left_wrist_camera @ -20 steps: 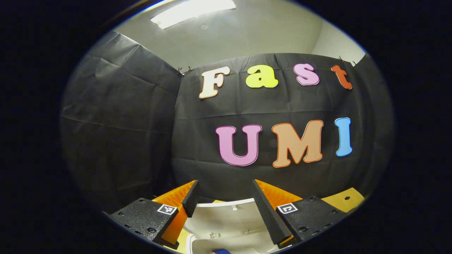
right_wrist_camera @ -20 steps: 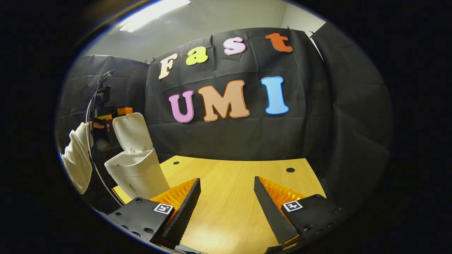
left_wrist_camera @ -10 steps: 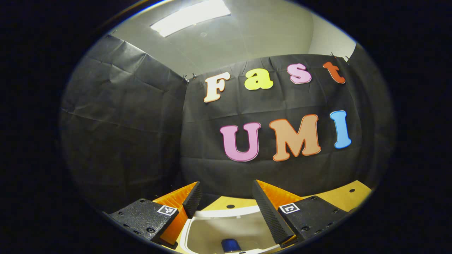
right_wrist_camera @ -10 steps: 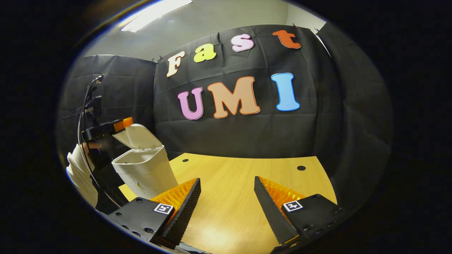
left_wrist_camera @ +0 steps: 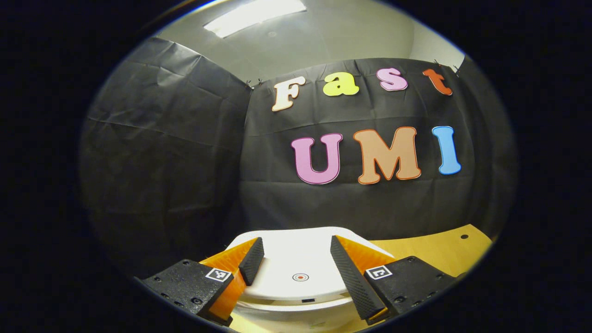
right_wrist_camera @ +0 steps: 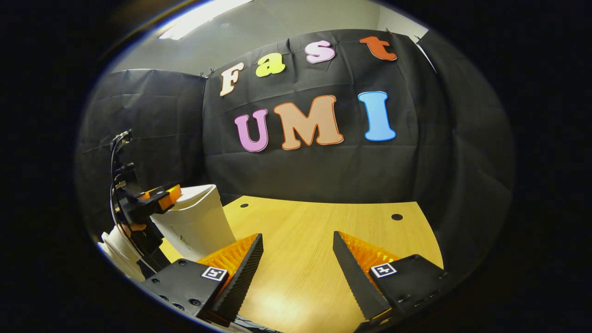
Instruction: Press the lid of the desktop garbage bin to open it, pick up the crumpled paper on the desktop and throw it into the bin, then pick up the pop can on the desktop and drop it into the bin, and finally close the garbage bin lid.
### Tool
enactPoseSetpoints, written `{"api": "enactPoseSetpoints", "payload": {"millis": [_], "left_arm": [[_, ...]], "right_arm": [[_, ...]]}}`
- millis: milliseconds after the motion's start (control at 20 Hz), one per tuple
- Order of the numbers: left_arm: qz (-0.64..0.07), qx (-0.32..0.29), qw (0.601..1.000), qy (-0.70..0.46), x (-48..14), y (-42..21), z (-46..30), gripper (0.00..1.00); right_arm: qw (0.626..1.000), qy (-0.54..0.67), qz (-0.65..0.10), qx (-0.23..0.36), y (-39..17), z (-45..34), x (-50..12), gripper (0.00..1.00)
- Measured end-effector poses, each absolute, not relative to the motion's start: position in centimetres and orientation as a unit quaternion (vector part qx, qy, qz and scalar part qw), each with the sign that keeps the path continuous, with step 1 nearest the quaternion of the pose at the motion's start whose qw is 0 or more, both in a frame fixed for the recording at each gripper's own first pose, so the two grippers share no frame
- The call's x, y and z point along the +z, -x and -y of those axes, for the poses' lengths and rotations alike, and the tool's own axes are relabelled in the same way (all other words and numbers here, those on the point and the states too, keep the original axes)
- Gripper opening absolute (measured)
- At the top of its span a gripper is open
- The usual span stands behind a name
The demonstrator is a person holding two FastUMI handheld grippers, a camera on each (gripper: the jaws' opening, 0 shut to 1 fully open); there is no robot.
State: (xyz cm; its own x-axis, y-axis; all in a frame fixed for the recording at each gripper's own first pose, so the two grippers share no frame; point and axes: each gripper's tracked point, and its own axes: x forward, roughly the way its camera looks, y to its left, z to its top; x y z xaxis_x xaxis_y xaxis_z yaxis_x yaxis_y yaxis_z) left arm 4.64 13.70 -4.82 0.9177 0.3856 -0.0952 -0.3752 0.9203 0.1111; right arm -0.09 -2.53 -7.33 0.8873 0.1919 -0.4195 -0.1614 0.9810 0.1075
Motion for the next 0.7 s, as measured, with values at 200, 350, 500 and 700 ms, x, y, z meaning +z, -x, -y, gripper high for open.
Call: {"api": "enactPoseSetpoints", "payload": {"millis": [200,350,500,700], "left_arm": [[-0.007,0.204,0.976,-0.069,-4.3,-3.8,-13.2,0.9],[0.064,0.213,0.971,-0.091,-3.3,-3.1,-13.0,0.91],[0.086,0.209,0.97,-0.092,-3.6,-3.2,-12.9,0.92],[0.078,0.205,0.972,-0.081,-4.0,-2.9,-12.6,0.94]], "right_arm": [[0.969,-0.019,-0.229,0.087,-0.3,2.7,-7.7,0.96],[0.968,-0.026,-0.235,0.089,-0.5,2.3,-8.1,0.96],[0.966,-0.029,-0.241,0.092,-0.9,1.9,-8.5,0.96],[0.964,-0.03,-0.245,0.102,-1.3,0.9,-8.8,0.96]]}}
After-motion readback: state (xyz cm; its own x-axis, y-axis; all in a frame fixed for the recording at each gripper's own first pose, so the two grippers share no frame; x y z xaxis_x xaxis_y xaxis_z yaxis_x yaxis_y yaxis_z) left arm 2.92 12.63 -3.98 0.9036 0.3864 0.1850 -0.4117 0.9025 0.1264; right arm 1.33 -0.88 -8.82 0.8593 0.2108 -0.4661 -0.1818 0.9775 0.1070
